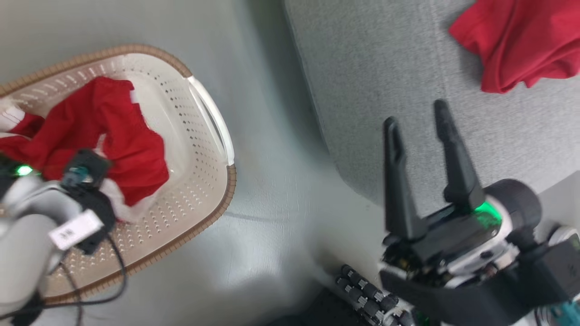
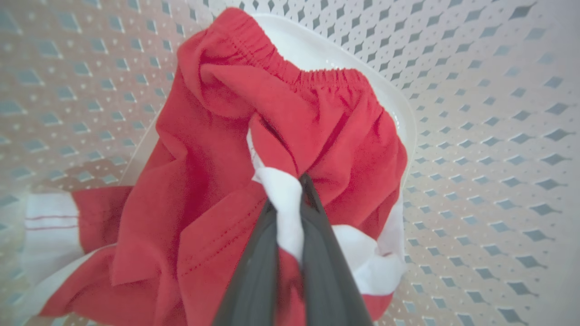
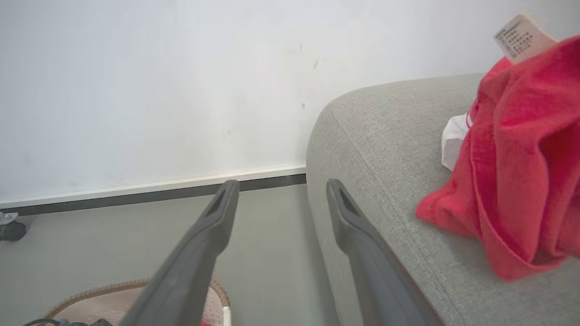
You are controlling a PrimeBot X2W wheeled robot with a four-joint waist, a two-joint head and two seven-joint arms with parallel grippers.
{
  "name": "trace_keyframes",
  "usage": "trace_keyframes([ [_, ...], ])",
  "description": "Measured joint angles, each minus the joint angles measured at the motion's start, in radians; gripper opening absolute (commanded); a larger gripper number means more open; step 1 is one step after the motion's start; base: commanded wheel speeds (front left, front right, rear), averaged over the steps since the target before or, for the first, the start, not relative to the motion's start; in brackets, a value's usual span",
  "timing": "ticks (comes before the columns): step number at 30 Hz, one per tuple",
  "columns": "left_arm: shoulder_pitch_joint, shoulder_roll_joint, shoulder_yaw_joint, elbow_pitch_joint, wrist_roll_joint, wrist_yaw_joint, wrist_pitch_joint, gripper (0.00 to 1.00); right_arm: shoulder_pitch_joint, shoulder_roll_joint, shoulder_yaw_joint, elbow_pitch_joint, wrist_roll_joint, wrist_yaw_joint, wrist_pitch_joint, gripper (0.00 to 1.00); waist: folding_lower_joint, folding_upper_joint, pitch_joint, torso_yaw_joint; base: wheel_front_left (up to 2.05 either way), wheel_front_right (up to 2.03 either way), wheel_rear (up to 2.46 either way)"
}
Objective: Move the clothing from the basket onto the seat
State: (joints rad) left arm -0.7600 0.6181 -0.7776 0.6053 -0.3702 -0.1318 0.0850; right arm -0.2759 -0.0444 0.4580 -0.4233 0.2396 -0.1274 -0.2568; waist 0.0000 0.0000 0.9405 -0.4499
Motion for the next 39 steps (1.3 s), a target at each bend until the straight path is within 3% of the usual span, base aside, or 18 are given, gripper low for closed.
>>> trace_keyframes([
  [5,-0.015,-0.048,-0.049,-0.047,-0.016,0.000,-0.063,0.00,-0.027,-0.001,-0.056,0.057,-0.004,0.000,0.000,1.00,0.0000,0.0000,-0.049,0.010,0.00,0.00,0.00],
  [21,-0.016,-0.096,-0.142,-0.168,-0.152,0.000,-0.252,0.00,-0.108,-0.003,-0.146,0.216,-0.048,0.000,0.000,1.00,-0.0001,0.0000,-0.242,0.129,0.00,0.00,0.00],
  [39,-0.016,-0.123,-0.116,-0.316,-0.337,0.000,-0.326,0.00,-0.115,-0.007,-0.163,0.385,-0.038,0.000,0.000,1.00,-0.0002,-0.0001,-0.491,0.281,0.00,0.00,0.00],
])
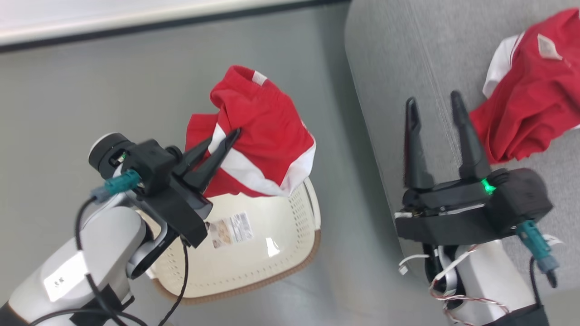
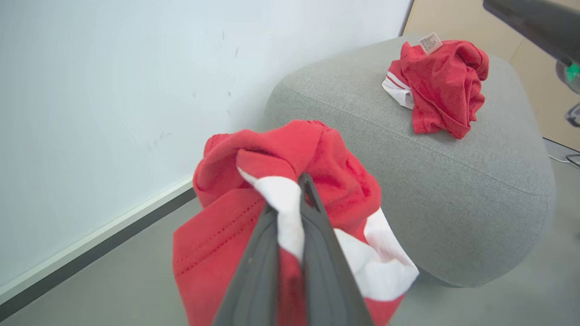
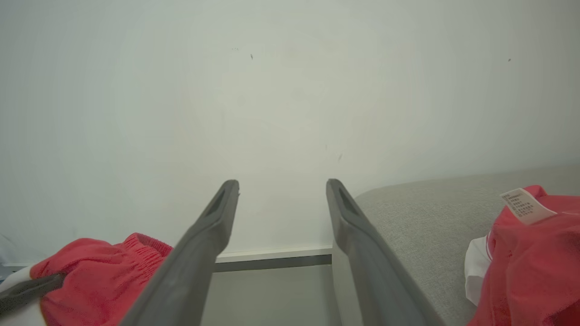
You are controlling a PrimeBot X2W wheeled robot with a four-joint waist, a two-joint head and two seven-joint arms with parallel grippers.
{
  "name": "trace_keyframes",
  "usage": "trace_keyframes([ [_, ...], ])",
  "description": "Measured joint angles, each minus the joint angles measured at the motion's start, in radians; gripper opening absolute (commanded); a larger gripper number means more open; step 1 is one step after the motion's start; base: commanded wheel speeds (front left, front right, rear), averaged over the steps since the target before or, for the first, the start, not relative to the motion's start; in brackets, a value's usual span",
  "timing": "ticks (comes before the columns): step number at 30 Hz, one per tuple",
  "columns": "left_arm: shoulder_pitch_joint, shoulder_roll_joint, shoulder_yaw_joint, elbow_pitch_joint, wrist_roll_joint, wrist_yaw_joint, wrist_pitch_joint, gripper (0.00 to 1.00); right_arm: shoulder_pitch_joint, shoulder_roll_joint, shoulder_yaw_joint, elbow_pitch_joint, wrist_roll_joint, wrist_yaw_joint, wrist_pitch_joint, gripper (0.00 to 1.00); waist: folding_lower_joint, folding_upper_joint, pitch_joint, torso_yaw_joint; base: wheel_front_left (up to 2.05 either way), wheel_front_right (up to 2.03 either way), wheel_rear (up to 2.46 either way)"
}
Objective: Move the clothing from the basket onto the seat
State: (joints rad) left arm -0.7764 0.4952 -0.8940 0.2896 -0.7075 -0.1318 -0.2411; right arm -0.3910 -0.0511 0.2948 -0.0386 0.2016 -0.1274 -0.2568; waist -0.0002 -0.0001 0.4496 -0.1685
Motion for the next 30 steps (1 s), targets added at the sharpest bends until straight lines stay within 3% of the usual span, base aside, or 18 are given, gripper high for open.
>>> trace_keyframes([
  [7,-0.002,-0.022,0.058,-0.024,-0.042,0.000,-0.003,0.00,0.018,-0.001,0.072,0.081,0.024,0.003,0.000,1.00,0.0000,0.0000,-0.104,0.041,0.00,0.00,0.00],
  [12,-0.024,-0.057,0.083,-0.012,-0.058,0.000,-0.003,0.00,0.042,-0.003,0.100,0.131,0.049,0.029,0.000,1.00,-0.0001,0.0000,-0.178,0.062,0.00,0.00,0.00],
  [19,-0.040,-0.100,0.085,0.036,-0.079,0.019,-0.008,0.00,0.070,-0.004,0.146,0.176,0.073,0.096,0.000,1.00,0.0000,-0.0001,-0.281,0.076,0.00,0.00,0.00],
  [30,-0.022,-0.136,0.070,0.050,-0.098,0.053,0.021,0.00,0.109,-0.037,0.245,0.116,0.017,0.188,0.000,1.00,0.0000,0.0000,-0.392,0.077,0.00,0.00,0.00],
])
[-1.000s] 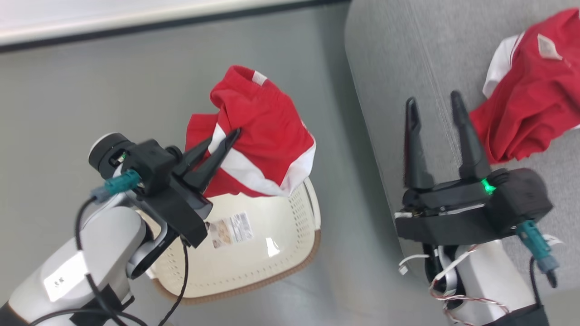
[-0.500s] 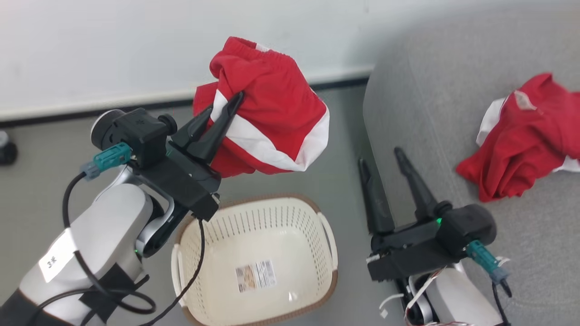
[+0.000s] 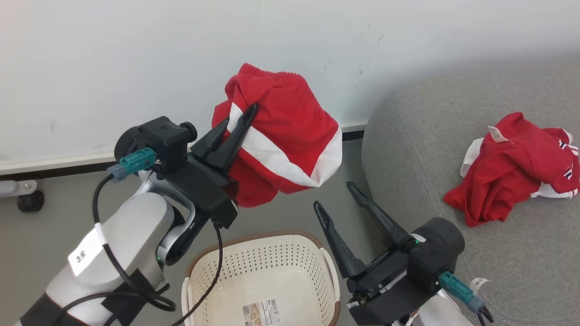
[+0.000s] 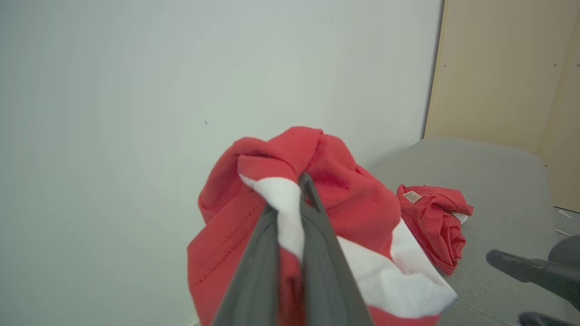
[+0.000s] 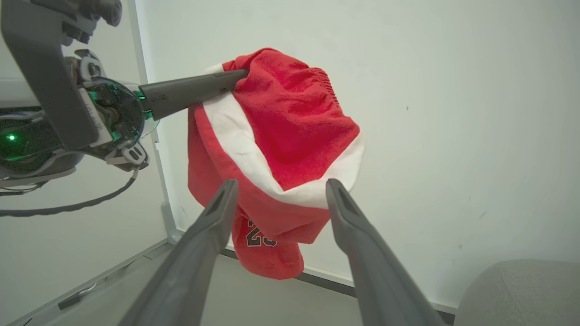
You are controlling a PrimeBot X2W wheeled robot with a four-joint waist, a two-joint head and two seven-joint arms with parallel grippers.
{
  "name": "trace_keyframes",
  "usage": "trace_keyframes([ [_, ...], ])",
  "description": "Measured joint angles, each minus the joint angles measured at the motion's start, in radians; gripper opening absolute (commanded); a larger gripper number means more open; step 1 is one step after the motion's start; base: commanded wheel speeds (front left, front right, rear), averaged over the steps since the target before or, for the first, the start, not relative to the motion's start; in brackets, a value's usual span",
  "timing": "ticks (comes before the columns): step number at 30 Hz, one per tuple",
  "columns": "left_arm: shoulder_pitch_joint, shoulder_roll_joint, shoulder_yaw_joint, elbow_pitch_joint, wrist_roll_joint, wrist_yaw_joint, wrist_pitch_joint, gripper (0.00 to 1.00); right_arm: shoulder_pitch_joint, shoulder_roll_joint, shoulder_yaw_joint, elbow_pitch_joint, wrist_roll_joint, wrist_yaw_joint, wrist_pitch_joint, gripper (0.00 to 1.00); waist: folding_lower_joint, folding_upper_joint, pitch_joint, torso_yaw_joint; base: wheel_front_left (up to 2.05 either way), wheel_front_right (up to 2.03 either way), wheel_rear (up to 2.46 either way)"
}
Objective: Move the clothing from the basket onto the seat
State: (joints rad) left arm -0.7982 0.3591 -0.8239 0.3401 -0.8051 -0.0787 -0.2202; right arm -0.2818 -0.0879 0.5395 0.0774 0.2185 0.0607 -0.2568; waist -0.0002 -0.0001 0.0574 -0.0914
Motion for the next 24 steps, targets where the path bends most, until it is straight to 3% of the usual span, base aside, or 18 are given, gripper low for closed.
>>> trace_keyframes([
  [11,0.010,-0.032,-0.021,-0.002,-0.012,0.008,0.025,0.00,-0.051,-0.030,0.053,0.017,-0.080,0.018,0.000,1.00,0.0002,0.0000,-0.015,0.019,0.00,0.00,0.00],
  [24,0.025,-0.092,-0.057,-0.032,-0.016,0.007,0.047,0.00,-0.171,-0.026,0.106,0.259,-0.104,0.043,0.019,1.00,0.0002,0.0001,-0.023,0.074,0.00,0.00,0.00],
])
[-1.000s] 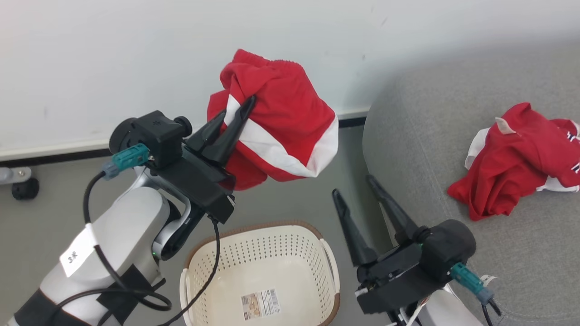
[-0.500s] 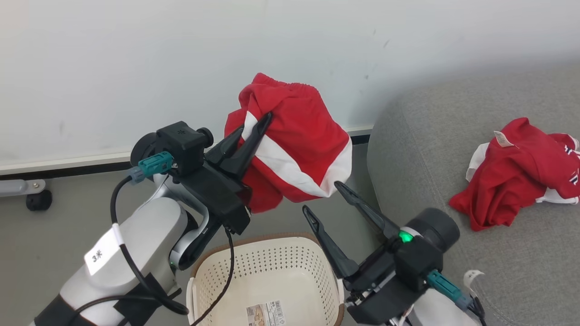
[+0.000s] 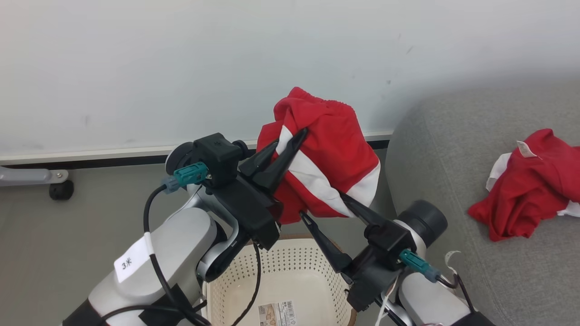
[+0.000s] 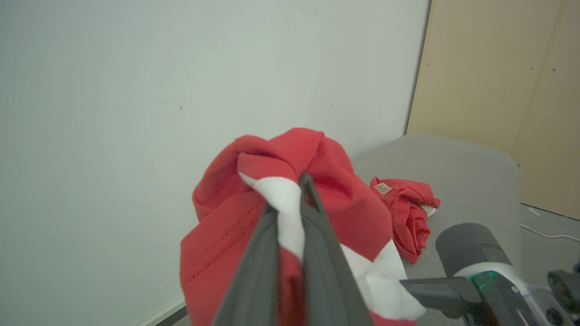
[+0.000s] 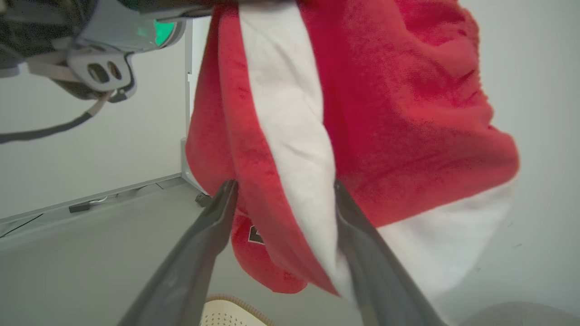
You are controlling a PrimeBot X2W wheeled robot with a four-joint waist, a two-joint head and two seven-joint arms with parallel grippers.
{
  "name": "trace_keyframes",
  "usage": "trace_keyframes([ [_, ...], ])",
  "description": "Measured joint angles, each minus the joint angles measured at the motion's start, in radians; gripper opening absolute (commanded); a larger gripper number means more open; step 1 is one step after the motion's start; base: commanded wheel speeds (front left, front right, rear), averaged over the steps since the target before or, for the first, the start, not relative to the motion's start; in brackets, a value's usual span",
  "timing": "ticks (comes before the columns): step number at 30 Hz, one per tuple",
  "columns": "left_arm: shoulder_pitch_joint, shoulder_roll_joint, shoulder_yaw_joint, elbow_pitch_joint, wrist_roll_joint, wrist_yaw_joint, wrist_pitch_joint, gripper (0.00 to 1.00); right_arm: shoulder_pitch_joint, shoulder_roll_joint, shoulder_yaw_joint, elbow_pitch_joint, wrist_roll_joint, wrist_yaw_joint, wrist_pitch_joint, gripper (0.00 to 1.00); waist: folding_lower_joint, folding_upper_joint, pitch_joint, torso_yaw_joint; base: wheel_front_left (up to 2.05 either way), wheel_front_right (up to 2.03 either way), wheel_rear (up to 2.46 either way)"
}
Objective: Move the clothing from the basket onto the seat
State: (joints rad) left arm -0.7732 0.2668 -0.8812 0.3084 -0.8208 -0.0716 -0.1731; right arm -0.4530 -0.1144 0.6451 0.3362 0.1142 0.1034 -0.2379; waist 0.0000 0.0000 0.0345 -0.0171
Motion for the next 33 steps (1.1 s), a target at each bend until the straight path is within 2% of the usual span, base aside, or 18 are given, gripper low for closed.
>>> trace_keyframes([
  [5,0.002,0.000,-0.010,-0.029,0.000,0.000,0.004,0.00,-0.058,0.010,0.025,0.078,-0.001,0.004,0.004,1.00,0.0000,0.0000,0.002,0.021,0.00,0.00,0.00],
  [6,0.004,0.001,-0.012,-0.034,0.000,0.000,0.005,0.00,-0.070,0.012,0.029,0.091,-0.002,0.008,0.005,0.97,0.0000,0.0000,0.003,0.024,0.00,0.00,0.00],
  [7,0.007,0.001,-0.014,-0.037,0.000,0.000,0.008,0.00,-0.079,0.015,0.034,0.103,-0.002,0.010,0.004,0.70,0.0000,0.0001,0.004,0.028,0.00,0.00,0.00],
  [8,0.009,0.001,-0.016,-0.039,-0.001,0.000,0.011,0.00,-0.088,0.019,0.039,0.115,-0.002,0.011,0.004,0.29,0.0000,0.0000,0.006,0.031,0.00,0.00,0.00],
  [9,0.013,0.002,-0.016,-0.041,-0.002,0.000,0.012,0.00,-0.098,0.023,0.045,0.129,-0.002,0.011,0.004,0.29,0.0000,0.0001,0.007,0.033,0.00,0.00,0.00],
  [10,0.019,0.006,-0.016,-0.042,-0.005,0.000,0.013,0.00,-0.108,0.028,0.049,0.143,-0.002,0.011,0.003,0.00,0.0000,0.0001,0.008,0.035,0.00,0.00,0.00],
  [15,0.028,0.015,-0.014,-0.045,-0.007,0.000,0.013,0.00,-0.142,0.035,0.041,0.192,0.007,0.011,-0.002,0.00,0.0000,0.0001,0.009,0.039,0.00,0.00,0.00],
  [19,0.035,0.020,0.002,-0.036,-0.036,0.001,0.013,0.00,-0.144,0.038,0.010,0.186,0.028,0.010,-0.010,0.00,0.0000,0.0001,0.008,0.041,0.00,0.00,0.00],
  [25,0.093,0.070,0.019,-0.023,-0.049,0.011,0.011,0.00,-0.103,0.048,-0.055,0.106,0.097,-0.027,-0.016,0.00,0.0000,0.0001,0.007,0.027,0.00,0.00,0.00],
  [26,0.100,0.069,0.019,-0.026,-0.051,0.011,0.009,0.05,-0.087,0.050,-0.062,0.092,0.107,-0.034,-0.016,0.00,0.0000,0.0001,0.007,0.023,0.00,0.00,0.00],
  [28,0.107,0.070,0.019,-0.036,-0.053,0.012,0.008,0.36,-0.055,0.050,-0.072,0.063,0.132,-0.038,-0.016,0.00,0.0000,0.0001,0.008,0.015,0.00,0.00,0.00],
  [29,0.110,0.072,0.021,-0.043,-0.057,0.015,0.005,1.00,-0.044,0.050,-0.074,0.047,0.140,-0.042,-0.016,0.00,0.0000,0.0001,0.009,0.011,0.00,0.00,0.00],
  [33,0.123,0.090,0.021,-0.064,-0.058,0.020,0.004,1.00,-0.030,0.050,-0.095,-0.016,0.153,-0.052,-0.016,0.00,0.0000,0.0001,0.012,-0.009,0.00,0.00,0.00],
])
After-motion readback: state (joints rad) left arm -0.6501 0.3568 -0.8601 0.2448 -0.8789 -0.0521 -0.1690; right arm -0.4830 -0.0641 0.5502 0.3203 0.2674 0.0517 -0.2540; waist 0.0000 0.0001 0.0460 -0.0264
